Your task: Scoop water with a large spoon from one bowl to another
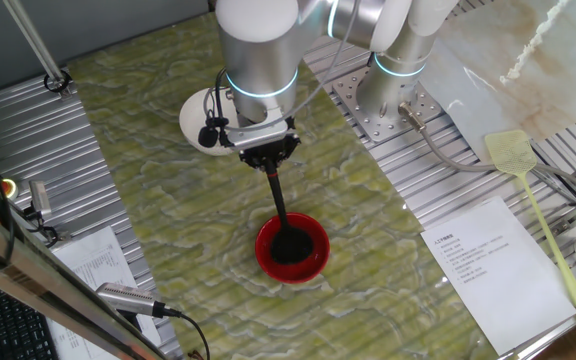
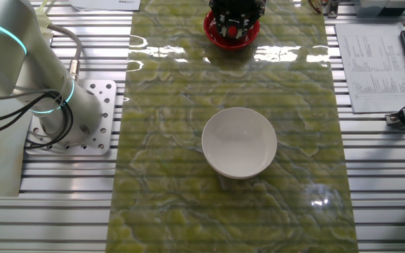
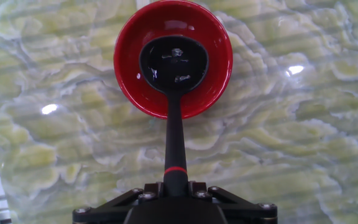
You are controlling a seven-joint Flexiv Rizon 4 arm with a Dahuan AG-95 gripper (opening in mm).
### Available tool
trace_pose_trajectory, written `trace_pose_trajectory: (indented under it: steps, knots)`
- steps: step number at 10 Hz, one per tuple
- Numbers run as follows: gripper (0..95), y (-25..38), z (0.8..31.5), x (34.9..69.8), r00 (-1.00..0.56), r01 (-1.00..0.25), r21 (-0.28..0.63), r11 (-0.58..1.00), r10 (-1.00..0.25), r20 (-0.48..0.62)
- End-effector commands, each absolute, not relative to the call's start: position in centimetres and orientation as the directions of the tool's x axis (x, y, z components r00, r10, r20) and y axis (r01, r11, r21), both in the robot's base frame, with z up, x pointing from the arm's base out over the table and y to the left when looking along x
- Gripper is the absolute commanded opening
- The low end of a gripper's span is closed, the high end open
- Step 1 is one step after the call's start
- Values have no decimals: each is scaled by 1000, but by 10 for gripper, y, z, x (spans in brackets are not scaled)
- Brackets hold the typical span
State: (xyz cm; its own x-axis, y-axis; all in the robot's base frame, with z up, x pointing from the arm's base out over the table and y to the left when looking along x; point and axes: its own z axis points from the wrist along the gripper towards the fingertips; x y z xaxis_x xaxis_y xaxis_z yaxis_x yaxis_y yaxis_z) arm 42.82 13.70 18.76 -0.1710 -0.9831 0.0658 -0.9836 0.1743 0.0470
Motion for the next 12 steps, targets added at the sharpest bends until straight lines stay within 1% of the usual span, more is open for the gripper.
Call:
trace_pose_trajectory:
  steps: [1,12]
  knots:
    - [0,138,188,428,-186,-982,36,188,-981,49]
    - [0,140,194,421,-203,-979,1,204,-977,65]
